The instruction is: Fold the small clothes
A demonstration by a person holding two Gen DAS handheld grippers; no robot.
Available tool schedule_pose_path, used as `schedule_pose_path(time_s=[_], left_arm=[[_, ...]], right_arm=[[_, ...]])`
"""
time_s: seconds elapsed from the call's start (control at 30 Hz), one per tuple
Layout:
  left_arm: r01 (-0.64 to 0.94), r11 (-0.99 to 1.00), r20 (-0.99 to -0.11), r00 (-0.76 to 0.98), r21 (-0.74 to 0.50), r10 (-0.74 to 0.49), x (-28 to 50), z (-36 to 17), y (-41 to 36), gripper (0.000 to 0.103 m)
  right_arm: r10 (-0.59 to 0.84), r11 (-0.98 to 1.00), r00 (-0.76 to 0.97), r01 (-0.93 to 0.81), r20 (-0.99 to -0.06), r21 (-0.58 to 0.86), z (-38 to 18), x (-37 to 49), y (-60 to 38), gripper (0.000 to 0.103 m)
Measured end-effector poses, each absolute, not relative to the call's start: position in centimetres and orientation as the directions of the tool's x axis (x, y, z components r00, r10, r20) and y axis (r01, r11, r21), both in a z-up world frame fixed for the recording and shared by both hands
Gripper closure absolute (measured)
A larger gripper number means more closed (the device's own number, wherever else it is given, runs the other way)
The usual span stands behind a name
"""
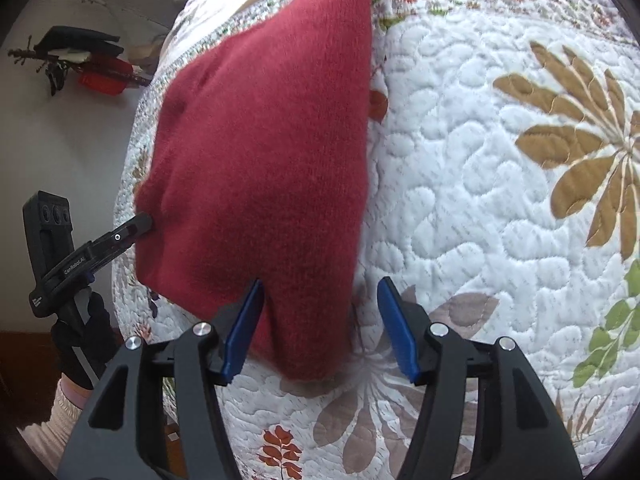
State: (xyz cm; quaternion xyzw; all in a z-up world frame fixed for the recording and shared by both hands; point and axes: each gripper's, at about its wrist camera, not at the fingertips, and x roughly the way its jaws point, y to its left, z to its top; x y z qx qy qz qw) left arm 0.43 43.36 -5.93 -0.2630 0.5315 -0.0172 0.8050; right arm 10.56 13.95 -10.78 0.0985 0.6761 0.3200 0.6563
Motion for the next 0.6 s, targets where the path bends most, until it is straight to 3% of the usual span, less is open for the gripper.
schedule_pose_path(time_s=[0.03,0.17,0.6], left_arm=[[-0.25,0.858,-0.84,0.447,-0.448,-0.309,0.6,-5.6,43.8,0.054],[-0.278,0.835,-0.828,0.465,-0.474,-0.315,2.6,-5.6,45.6,0.05],[-0.307,0.738,-0.784,0.408,-0.6,-0.468,7.2,-10.7,47.9,0.05]], right_arm=[[0.567,0.768,-0.113,-0.283,-0.816,0.574,-10.5,11.0,14.0,0.043],[0.594,0.756,-0.091,-0.276,-0.8,0.593,-9.9,12.6,13.6,0.042],[0.624,0.732,-0.088,-0.284,-0.777,0.62,-10.6,16.6,14.7,0.04]])
